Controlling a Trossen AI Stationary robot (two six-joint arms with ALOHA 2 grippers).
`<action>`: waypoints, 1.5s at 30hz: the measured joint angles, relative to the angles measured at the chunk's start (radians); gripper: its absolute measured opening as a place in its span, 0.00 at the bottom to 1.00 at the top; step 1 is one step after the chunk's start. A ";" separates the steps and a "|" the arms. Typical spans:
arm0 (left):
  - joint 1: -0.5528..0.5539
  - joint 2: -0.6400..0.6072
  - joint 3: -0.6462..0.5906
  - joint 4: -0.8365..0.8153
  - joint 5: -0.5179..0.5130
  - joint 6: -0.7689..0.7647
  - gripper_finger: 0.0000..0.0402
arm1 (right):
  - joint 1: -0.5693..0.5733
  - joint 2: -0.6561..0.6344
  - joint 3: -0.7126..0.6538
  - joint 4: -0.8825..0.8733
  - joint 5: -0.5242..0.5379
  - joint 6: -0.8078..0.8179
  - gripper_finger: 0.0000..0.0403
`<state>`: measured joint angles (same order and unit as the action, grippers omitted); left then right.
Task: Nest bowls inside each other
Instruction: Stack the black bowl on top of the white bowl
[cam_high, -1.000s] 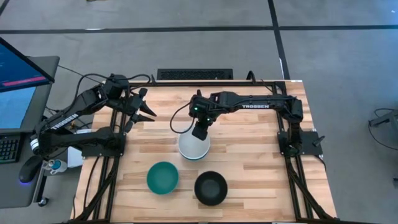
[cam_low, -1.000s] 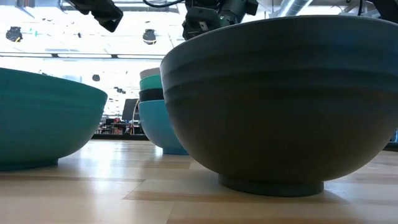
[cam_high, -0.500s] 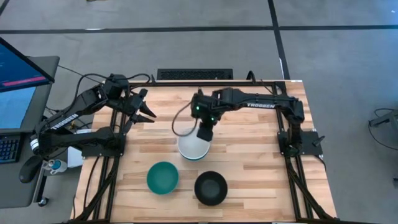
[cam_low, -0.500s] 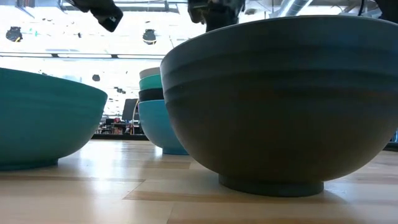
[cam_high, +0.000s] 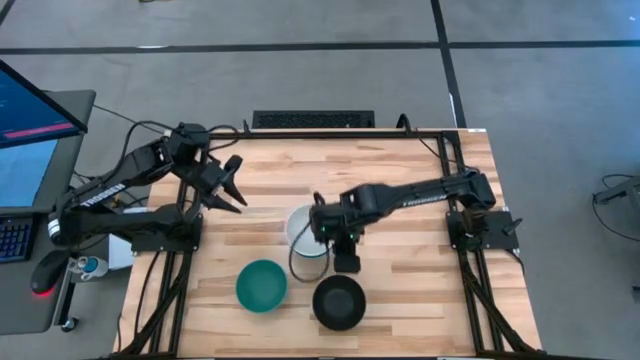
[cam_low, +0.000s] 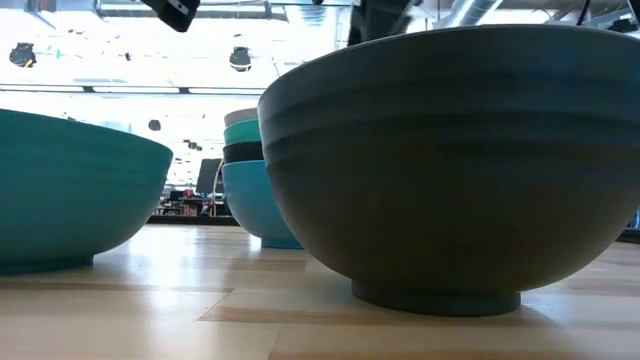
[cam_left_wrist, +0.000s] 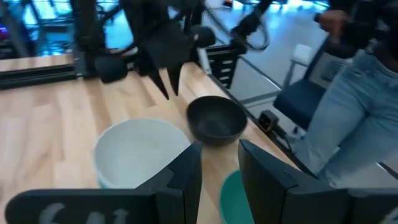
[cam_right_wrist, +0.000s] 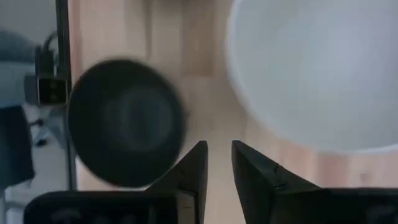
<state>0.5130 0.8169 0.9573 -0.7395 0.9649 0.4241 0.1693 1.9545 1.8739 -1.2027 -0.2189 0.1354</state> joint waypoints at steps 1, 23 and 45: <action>-0.014 0.000 0.000 0.000 0.000 0.001 0.24 | 0.010 0.002 -0.016 -0.001 -0.011 0.017 0.24; -0.233 0.001 0.000 0.290 -0.095 -0.157 0.24 | 0.138 0.001 -0.270 0.258 -0.031 0.269 0.24; -0.325 0.006 0.000 0.105 -0.218 -0.109 0.24 | 0.096 0.015 -0.298 0.307 0.012 0.310 0.24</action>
<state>0.1879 0.8227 0.9569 -0.6349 0.7466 0.3147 0.2657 1.9694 1.5761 -0.8955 -0.2065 0.4454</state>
